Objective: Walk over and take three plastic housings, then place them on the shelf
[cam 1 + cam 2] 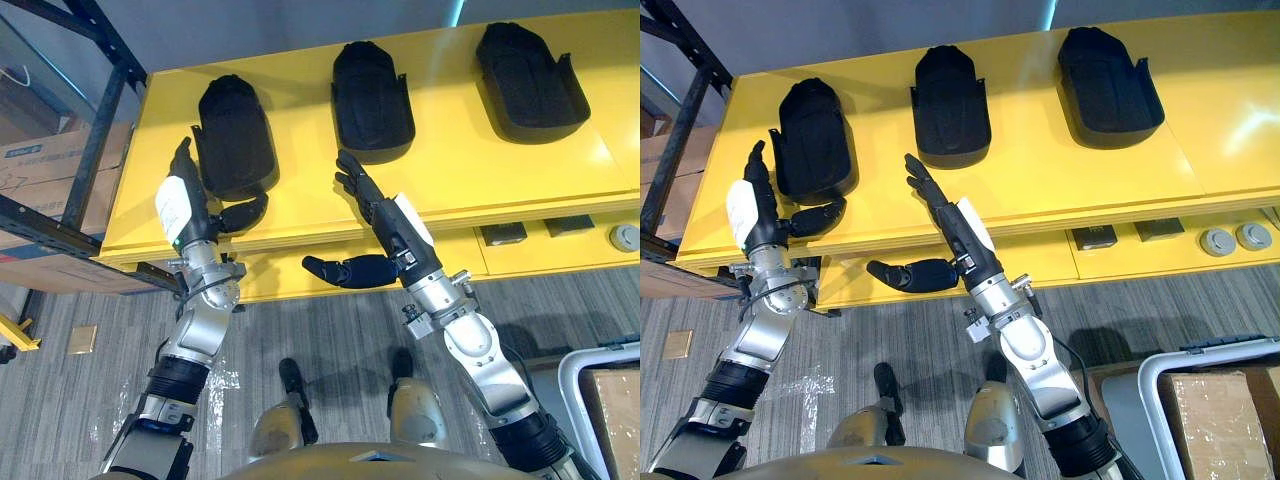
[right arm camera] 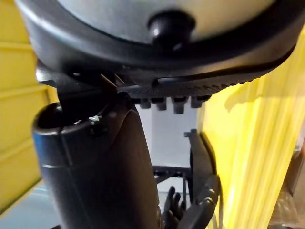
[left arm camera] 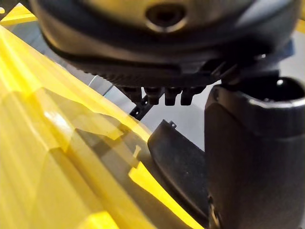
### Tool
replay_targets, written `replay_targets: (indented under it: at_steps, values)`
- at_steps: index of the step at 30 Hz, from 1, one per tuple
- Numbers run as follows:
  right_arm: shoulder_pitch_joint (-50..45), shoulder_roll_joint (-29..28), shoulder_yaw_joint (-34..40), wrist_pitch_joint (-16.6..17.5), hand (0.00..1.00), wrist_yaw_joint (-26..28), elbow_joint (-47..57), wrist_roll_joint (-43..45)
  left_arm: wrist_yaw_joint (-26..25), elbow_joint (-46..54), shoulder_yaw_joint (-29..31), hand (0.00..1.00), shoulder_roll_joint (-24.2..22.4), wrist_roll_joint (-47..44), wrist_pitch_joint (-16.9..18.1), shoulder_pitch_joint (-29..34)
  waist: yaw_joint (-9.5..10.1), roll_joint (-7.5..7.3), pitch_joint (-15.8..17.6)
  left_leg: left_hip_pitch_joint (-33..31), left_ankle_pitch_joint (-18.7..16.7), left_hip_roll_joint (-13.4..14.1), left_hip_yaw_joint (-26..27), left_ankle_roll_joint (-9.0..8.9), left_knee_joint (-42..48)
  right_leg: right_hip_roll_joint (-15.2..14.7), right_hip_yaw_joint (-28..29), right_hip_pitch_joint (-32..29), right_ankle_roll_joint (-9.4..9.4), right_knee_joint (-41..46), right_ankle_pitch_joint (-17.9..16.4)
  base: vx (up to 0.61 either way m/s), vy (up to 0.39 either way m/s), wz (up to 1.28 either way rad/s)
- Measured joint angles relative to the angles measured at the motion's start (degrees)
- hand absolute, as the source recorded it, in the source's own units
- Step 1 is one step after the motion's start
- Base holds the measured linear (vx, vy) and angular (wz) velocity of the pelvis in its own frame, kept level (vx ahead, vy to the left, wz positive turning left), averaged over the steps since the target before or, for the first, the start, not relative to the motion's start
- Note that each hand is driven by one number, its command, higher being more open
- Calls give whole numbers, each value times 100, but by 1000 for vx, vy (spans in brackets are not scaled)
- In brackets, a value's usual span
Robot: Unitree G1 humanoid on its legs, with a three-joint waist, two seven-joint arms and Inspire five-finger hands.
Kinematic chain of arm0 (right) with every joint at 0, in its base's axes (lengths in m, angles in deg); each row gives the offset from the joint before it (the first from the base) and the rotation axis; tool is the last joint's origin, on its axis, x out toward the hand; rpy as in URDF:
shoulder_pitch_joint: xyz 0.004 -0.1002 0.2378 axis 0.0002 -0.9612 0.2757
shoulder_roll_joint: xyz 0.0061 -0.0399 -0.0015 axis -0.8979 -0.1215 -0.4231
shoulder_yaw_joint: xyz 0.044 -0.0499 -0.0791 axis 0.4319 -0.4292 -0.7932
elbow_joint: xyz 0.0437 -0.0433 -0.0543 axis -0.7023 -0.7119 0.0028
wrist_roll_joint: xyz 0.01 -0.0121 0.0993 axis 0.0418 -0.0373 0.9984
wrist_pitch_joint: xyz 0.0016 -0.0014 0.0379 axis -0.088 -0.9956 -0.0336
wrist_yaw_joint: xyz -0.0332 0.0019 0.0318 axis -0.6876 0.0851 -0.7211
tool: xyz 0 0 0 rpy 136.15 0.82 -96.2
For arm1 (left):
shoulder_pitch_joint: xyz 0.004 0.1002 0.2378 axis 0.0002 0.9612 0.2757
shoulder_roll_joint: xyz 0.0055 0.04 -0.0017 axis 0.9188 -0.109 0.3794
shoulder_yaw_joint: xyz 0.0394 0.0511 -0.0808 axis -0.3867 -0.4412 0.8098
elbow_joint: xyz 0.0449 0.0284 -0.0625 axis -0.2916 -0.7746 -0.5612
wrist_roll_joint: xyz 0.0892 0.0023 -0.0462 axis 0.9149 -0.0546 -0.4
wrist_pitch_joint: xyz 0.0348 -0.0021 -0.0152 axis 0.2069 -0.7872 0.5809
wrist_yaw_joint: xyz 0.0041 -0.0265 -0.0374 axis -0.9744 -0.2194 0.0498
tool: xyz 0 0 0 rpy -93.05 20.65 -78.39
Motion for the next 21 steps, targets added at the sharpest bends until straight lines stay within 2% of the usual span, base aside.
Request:
replay_targets:
  at_steps: [15, 21]
  values:
    - [-68, -3, 98, 0, 100, 105, -5, 42, 3, -388, 350, 100, 102, -8, -49, -199, -36, 63, 156, -14, 24, -3, 67, 25, 4, 1, 87, -125, -36, 152, -27, 6, -6, -2]
    - [-83, -1, 109, 0, 100, 112, -5, 43, -102, -523, 602, 100, 103, -289, -264, -331, -105, 96, 304, -68, -16, 22, 86, 36, 179, 4, 109, -138, -42, 178, -31, 2, -10, -2]
